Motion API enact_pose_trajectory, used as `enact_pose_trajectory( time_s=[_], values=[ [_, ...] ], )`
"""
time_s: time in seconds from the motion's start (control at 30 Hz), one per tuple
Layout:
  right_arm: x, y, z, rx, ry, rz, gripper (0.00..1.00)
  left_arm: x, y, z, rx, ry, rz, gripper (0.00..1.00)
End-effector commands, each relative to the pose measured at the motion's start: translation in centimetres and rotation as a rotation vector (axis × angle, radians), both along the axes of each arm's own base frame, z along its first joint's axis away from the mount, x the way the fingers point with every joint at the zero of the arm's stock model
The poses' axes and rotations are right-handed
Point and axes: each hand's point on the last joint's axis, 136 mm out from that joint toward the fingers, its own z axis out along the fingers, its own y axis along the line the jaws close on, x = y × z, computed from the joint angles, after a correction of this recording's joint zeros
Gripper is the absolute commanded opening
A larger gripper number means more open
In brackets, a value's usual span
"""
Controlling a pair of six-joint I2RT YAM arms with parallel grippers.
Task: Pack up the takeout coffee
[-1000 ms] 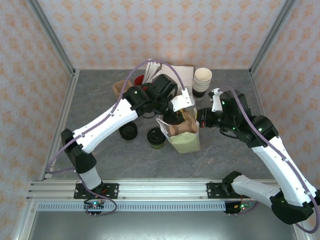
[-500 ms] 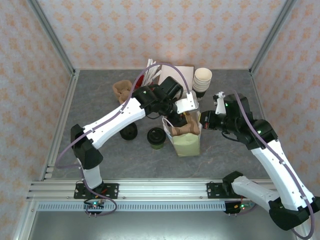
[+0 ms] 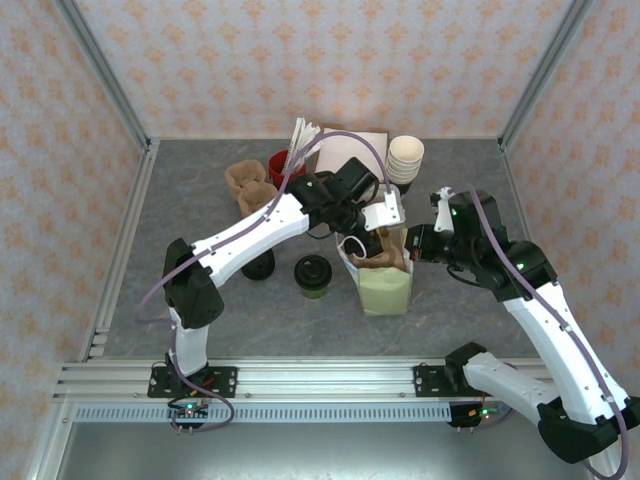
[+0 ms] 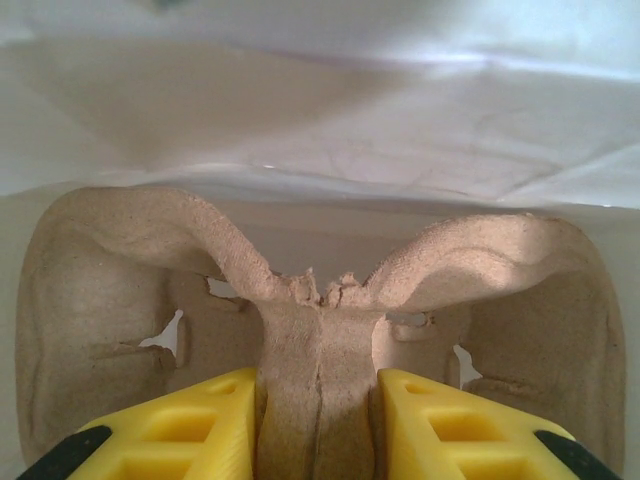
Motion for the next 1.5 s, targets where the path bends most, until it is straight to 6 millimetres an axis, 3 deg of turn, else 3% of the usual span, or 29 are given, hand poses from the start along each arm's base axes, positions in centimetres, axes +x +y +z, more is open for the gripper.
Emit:
enact_pose_trajectory(
  time_s=[0.0, 0.47, 1.0, 1.47],
  values=[
    [-0.3, -1.8, -0.7, -0.079, 0.004, -0.045, 0.0, 0.0, -1.1, 0.5, -0.029, -0.013, -0.044, 0.33],
    [-0.3, -3.6, -0.6, -0.152, -0.017, -0.103, 0.0, 0.0, -2.5, -1.4, 0.006, 0.038, -0.08, 0.34],
    [-0.2, -5.2, -0.4, -0.209, -0.044, -0.162, 0.0, -0.2, -2.2, -4.2, 0.091, 0.042, -0.108, 0.34],
    [-0.3, -5.1, -0.9, -0.207, -0.037, -0.16, 0.0, -0.6, -2.7, -6.2, 0.13, 0.07, -0.126, 0.34]
  ],
)
